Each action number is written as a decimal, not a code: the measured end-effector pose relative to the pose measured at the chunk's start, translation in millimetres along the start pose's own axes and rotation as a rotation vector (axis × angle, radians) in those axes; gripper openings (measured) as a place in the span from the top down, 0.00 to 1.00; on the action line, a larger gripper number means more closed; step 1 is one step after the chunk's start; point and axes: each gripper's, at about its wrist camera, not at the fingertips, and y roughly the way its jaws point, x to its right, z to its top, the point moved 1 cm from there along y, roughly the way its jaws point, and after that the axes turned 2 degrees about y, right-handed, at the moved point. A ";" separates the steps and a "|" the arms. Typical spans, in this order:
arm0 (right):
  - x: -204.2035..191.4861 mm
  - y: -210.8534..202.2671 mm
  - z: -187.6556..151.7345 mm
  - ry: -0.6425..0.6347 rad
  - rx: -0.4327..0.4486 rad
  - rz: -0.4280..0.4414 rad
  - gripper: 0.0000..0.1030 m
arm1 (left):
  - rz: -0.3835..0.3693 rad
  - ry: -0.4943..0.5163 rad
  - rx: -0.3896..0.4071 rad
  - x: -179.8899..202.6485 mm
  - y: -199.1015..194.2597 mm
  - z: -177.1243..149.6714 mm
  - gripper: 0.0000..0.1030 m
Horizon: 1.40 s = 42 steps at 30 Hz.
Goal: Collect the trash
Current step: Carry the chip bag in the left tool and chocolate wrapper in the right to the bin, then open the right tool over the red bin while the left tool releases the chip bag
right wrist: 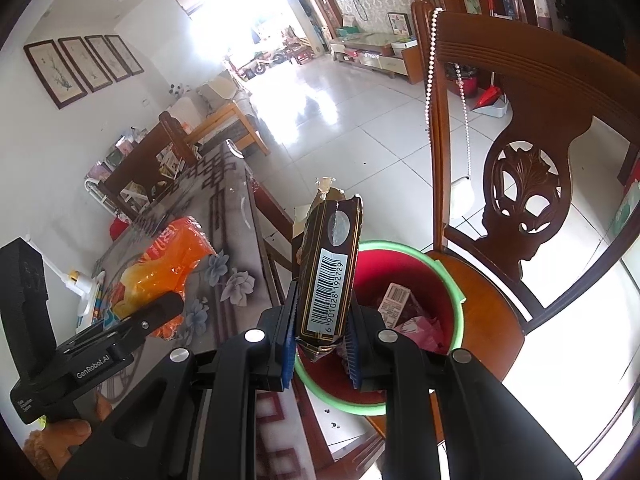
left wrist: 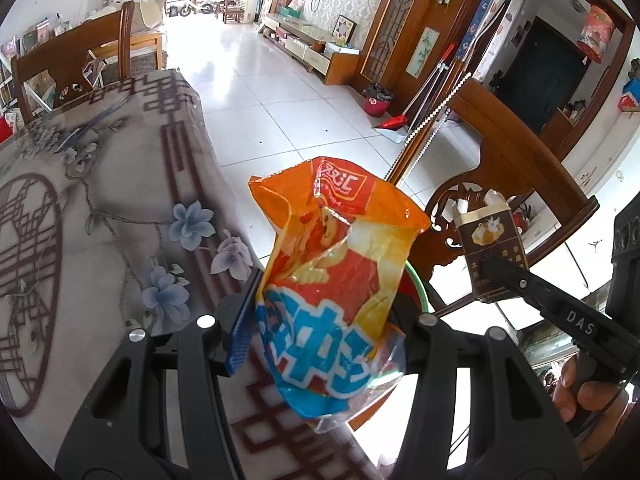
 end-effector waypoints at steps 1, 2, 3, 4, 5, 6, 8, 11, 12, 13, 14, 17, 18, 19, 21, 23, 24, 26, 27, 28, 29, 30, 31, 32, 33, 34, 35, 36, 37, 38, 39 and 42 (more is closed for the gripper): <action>2.8 -0.2 0.5 0.004 -0.001 0.001 0.82 | -0.004 -0.002 -0.006 1.7 2.6 0.2 0.50; 5.7 0.0 1.0 0.008 -0.002 0.001 0.82 | -0.007 -0.005 -0.012 3.5 5.4 0.1 0.50; 8.0 0.1 1.5 0.011 -0.003 0.001 0.82 | -0.009 -0.008 -0.021 5.1 9.1 0.1 0.50; 10.3 0.1 2.0 0.014 -0.005 0.001 0.82 | -0.011 -0.009 -0.029 6.9 13.0 0.0 0.50; 11.6 0.2 2.3 0.016 -0.005 0.001 0.82 | -0.012 -0.009 -0.038 8.7 17.2 0.1 0.50; 14.1 0.5 2.7 0.018 -0.007 0.000 0.82 | -0.013 -0.010 -0.045 9.8 20.6 0.5 0.50; 18.6 1.9 3.6 0.022 -0.014 -0.001 0.82 | -0.021 -0.014 -0.062 13.0 29.0 0.8 0.50; 23.9 4.4 4.0 0.027 -0.023 -0.002 0.82 | -0.030 -0.021 -0.085 16.0 40.7 2.7 0.50; 26.2 5.2 4.1 0.028 -0.026 -0.003 0.82 | -0.030 -0.023 -0.090 17.4 43.6 2.3 0.50; 28.1 5.7 4.2 0.030 -0.028 -0.003 0.82 | -0.032 -0.024 -0.098 19.2 47.5 2.2 0.50; 28.8 5.8 4.5 0.032 -0.029 -0.003 0.82 | -0.032 -0.024 -0.104 20.7 50.7 2.2 0.50; 34.1 7.8 5.6 0.038 -0.036 -0.006 0.82 | -0.033 -0.023 -0.121 23.7 59.5 2.0 0.50; 35.0 8.3 5.8 0.040 -0.037 -0.007 0.82 | -0.034 -0.022 -0.125 24.0 61.6 2.2 0.50; 36.8 8.9 5.7 0.043 -0.039 -0.007 0.82 | -0.033 -0.021 -0.132 25.1 64.5 1.8 0.50; 40.0 10.4 6.1 0.046 -0.043 -0.008 0.82 | -0.033 -0.021 -0.141 25.9 69.2 1.6 0.50; 42.2 12.2 6.9 0.048 -0.048 -0.009 0.82 | -0.033 -0.022 -0.152 25.1 73.9 1.8 0.50; 43.1 13.5 7.2 0.048 -0.051 -0.010 0.82 | -0.033 -0.022 -0.157 26.1 75.8 1.1 0.50; 44.1 15.4 8.3 0.048 -0.055 -0.010 0.82 | -0.031 -0.025 -0.165 25.8 80.1 1.2 0.50; 43.5 16.2 9.0 0.047 -0.057 -0.011 0.82 | -0.029 -0.026 -0.167 26.5 80.9 1.1 0.48; 43.4 17.3 9.6 0.045 -0.059 -0.012 0.82 | -0.024 -0.029 -0.167 25.9 82.1 0.9 0.48; 43.1 18.8 10.3 0.043 -0.061 -0.012 0.82 | -0.024 -0.034 -0.170 24.5 83.3 0.6 0.48; 43.3 19.8 10.7 0.042 -0.062 -0.011 0.82 | -0.026 -0.037 -0.174 24.6 84.4 1.0 0.48; 42.8 21.0 11.4 0.040 -0.062 -0.011 0.82 | -0.028 -0.037 -0.179 24.3 85.2 0.7 0.48; 41.8 21.8 12.0 0.038 -0.061 -0.010 0.82 | -0.025 -0.031 -0.180 24.5 85.7 0.5 0.48; 41.5 22.7 12.2 0.038 -0.060 -0.010 0.82 | -0.023 -0.028 -0.181 24.6 86.3 0.7 0.48; 41.4 23.9 12.5 0.038 -0.061 -0.010 0.82 | -0.022 -0.027 -0.185 24.1 87.1 0.5 0.47; 41.3 24.1 12.5 0.038 -0.063 -0.011 0.81 | -0.021 -0.029 -0.190 23.0 88.2 0.6 0.43; 40.8 25.1 12.5 0.039 -0.064 -0.014 0.80 | -0.016 -0.032 -0.192 22.2 88.7 0.6 0.36; 41.0 27.1 12.5 0.041 -0.065 -0.017 0.80 | -0.008 -0.039 -0.186 19.7 87.8 0.5 0.30; 40.8 28.0 12.5 0.046 -0.064 -0.020 0.80 | -0.003 -0.048 -0.175 17.5 85.6 0.7 0.22; 40.8 29.1 12.5 0.052 -0.061 -0.021 0.80 | -0.002 -0.058 -0.165 14.9 83.5 1.1 0.18; 38.5 35.0 11.9 0.053 -0.075 -0.023 0.75 | 0.010 -0.091 -0.137 3.0 73.8 2.5 0.12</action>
